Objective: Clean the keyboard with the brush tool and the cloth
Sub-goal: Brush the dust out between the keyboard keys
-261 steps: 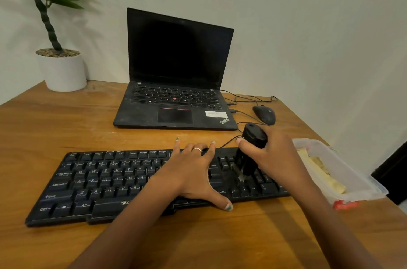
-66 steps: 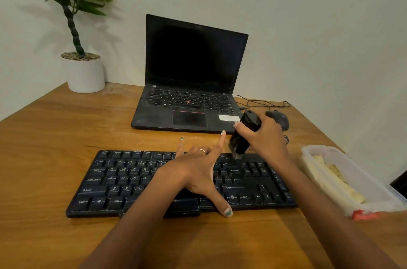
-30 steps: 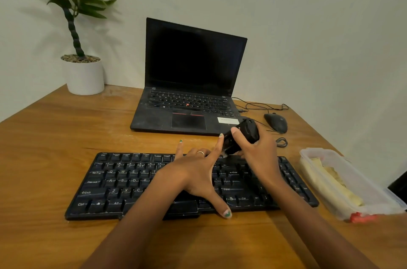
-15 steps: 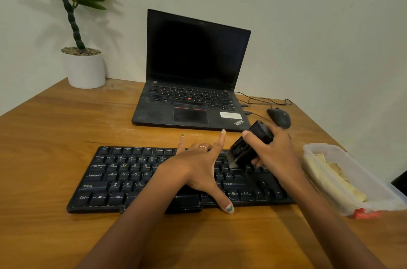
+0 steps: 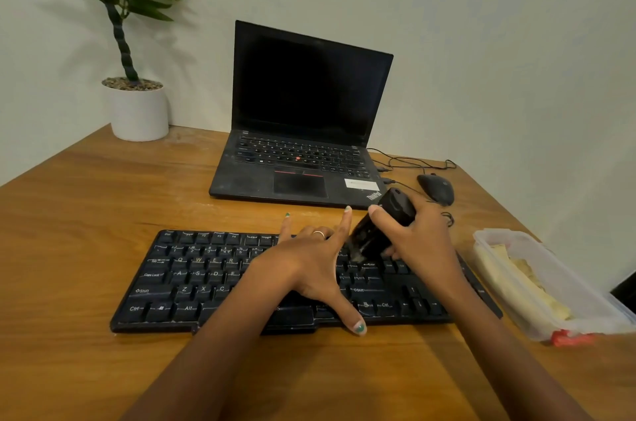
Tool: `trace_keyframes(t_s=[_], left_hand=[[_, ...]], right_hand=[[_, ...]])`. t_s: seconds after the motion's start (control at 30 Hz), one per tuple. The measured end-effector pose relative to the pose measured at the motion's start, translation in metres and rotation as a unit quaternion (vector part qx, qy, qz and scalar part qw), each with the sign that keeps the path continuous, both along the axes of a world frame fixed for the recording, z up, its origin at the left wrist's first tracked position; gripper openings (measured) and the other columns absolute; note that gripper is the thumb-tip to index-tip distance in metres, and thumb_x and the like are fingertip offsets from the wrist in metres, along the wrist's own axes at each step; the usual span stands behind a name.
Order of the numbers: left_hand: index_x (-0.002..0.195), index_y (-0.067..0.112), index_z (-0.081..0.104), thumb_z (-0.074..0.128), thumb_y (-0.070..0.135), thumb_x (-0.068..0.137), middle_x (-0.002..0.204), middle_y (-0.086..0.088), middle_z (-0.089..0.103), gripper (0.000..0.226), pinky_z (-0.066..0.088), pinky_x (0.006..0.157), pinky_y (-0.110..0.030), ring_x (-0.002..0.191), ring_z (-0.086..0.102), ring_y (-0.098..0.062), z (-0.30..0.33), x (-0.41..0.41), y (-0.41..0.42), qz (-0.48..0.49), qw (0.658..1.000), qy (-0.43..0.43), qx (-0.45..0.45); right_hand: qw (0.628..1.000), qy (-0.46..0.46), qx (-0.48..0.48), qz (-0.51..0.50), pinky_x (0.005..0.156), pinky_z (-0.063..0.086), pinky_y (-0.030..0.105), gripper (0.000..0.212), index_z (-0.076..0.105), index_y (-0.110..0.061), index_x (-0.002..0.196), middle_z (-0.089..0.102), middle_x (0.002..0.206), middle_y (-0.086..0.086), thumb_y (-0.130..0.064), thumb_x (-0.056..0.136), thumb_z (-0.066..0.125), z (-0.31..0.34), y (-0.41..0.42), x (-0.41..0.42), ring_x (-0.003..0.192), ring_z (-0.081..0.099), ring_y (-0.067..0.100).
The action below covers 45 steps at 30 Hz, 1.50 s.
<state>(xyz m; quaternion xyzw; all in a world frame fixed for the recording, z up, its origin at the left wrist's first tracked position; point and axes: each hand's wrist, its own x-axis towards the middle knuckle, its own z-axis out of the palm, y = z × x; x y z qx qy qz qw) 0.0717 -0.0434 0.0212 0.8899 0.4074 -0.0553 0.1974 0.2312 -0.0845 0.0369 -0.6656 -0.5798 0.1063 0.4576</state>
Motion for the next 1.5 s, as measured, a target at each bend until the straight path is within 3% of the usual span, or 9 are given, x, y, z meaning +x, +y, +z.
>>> trace_keyframes(t_s=[0.1,0.27,0.6,0.77,0.93,1.1,1.23,1.4,1.5], left_hand=[[0.136,0.034,-0.044,0.074,0.073,0.06,0.163,-0.004,-0.001,0.145,-0.024,0.11,-0.055,0.149,-0.01,-0.023,0.0,0.0,0.0,-0.001,1.0,-0.009,-0.004],[0.135,0.034,-0.045,0.074,0.074,0.059,0.163,-0.005,-0.001,0.146,-0.022,0.111,-0.057,0.149,-0.009,-0.024,-0.001,0.0,0.0,0.0,1.0,-0.007,-0.002],[0.134,0.034,-0.045,0.073,0.074,0.059,0.163,-0.006,-0.001,0.146,-0.023,0.11,-0.057,0.149,-0.009,-0.023,0.0,-0.001,0.0,-0.003,1.0,-0.009,0.002],[0.136,0.032,-0.044,0.072,0.074,0.06,0.163,-0.007,-0.001,0.145,-0.023,0.11,-0.057,0.149,-0.008,-0.023,0.001,0.0,-0.001,-0.002,1.0,0.001,0.005],[0.135,0.033,-0.045,0.073,0.074,0.06,0.163,-0.007,0.0,0.145,-0.025,0.108,-0.054,0.149,-0.008,-0.023,0.001,0.0,0.0,-0.002,1.0,-0.003,0.002],[0.136,0.032,-0.044,0.073,0.073,0.061,0.163,-0.006,-0.002,0.144,-0.024,0.109,-0.055,0.149,-0.01,-0.023,0.002,0.0,-0.001,0.0,1.0,0.001,-0.001],[0.137,0.031,-0.043,0.072,0.074,0.061,0.163,-0.006,-0.001,0.145,-0.024,0.108,-0.054,0.149,-0.008,-0.023,0.002,0.0,-0.001,-0.001,1.0,0.004,0.007],[0.138,0.031,-0.042,0.072,0.073,0.061,0.163,-0.006,-0.001,0.144,-0.024,0.108,-0.054,0.149,-0.008,-0.024,0.002,0.001,-0.002,0.0,1.0,0.007,0.006],[0.138,0.031,-0.042,0.072,0.074,0.061,0.163,-0.006,-0.001,0.144,-0.023,0.109,-0.055,0.149,-0.008,-0.024,0.002,0.0,-0.001,0.0,1.0,0.007,0.008]], right_hand=[[0.995,-0.09,0.023,-0.04,0.059,0.05,0.02,0.015,0.054,-0.024,0.091,0.058,0.073,-0.016,-0.035,0.085,0.063,0.002,0.001,0.001,0.067,0.058,0.001],[1.0,-0.006,-0.026,0.005,0.043,0.047,0.018,0.017,0.057,-0.017,0.09,0.064,0.069,0.0,-0.032,0.086,0.063,0.003,0.0,-0.002,0.052,0.061,0.007],[0.993,-0.103,-0.019,-0.054,0.063,0.053,0.027,0.019,0.053,-0.022,0.092,0.061,0.08,-0.008,-0.037,0.085,0.062,0.007,0.002,0.005,0.072,0.061,0.009],[0.997,0.023,-0.07,0.023,0.045,0.051,0.025,0.019,0.058,-0.014,0.091,0.068,0.069,0.007,-0.031,0.085,0.063,0.009,-0.002,0.0,0.05,0.062,0.017],[0.997,-0.07,-0.039,-0.016,0.057,0.055,0.032,0.019,0.055,-0.018,0.087,0.064,0.071,-0.001,-0.034,0.085,0.063,0.014,-0.003,0.001,0.058,0.062,0.015],[0.991,-0.12,-0.022,-0.049,0.061,0.051,0.027,0.018,0.051,-0.023,0.09,0.055,0.07,-0.017,-0.035,0.084,0.063,0.014,-0.009,0.002,0.063,0.055,0.004],[0.998,-0.001,-0.053,0.015,0.046,0.052,0.022,0.019,0.058,-0.015,0.089,0.066,0.066,-0.001,-0.033,0.085,0.064,0.012,-0.015,-0.001,0.049,0.062,0.011],[0.99,-0.128,-0.011,-0.056,0.055,0.047,0.019,0.018,0.051,-0.023,0.09,0.058,0.073,-0.01,-0.037,0.085,0.062,0.013,-0.016,-0.001,0.062,0.057,0.006],[0.998,-0.043,-0.044,0.002,0.044,0.045,0.014,0.014,0.052,-0.026,0.082,0.06,0.066,-0.009,-0.033,0.085,0.064,0.015,-0.019,-0.002,0.051,0.059,0.004]])
